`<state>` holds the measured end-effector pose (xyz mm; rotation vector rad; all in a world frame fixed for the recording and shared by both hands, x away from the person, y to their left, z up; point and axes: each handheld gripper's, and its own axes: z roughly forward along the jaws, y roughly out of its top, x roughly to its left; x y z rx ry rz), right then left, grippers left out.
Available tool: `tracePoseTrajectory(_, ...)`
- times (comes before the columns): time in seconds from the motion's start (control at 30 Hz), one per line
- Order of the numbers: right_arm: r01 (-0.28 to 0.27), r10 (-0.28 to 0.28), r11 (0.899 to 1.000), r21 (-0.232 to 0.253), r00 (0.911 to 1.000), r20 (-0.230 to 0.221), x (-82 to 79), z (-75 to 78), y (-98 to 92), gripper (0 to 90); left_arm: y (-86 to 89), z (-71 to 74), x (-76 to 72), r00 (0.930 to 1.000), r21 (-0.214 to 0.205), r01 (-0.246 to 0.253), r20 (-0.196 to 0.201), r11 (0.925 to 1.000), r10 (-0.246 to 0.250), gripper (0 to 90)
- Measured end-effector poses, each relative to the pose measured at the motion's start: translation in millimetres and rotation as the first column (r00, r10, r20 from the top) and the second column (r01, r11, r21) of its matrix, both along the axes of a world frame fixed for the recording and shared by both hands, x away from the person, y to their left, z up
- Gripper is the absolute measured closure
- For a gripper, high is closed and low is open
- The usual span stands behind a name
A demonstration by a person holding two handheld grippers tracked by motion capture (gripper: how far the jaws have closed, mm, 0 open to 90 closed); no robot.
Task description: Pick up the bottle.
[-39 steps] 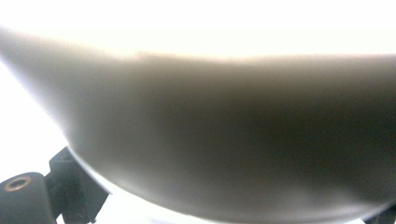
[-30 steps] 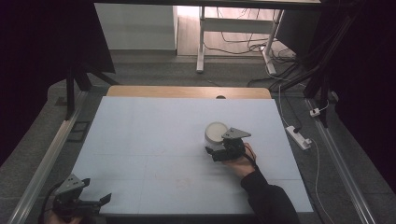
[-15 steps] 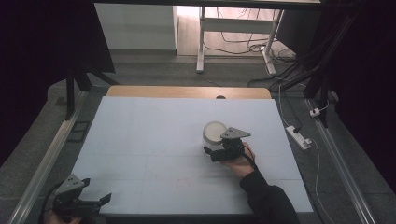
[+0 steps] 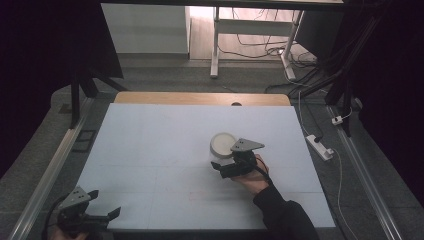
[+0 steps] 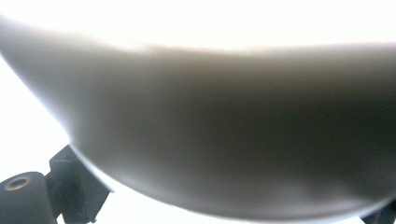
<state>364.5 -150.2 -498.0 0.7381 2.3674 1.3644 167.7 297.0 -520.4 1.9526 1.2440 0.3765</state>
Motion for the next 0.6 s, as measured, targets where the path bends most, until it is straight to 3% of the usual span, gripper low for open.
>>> tracePoseTrajectory(0.6, -0.097, 0.097, 0.995, 0.011, 0.9952, -0.014, -22.5, 11.7, 23.2, 7.0, -1.2, -1.1, 0.9, 0.9999, 0.0, 0.01, -0.005, 0.9999, -0.01, 0.0)
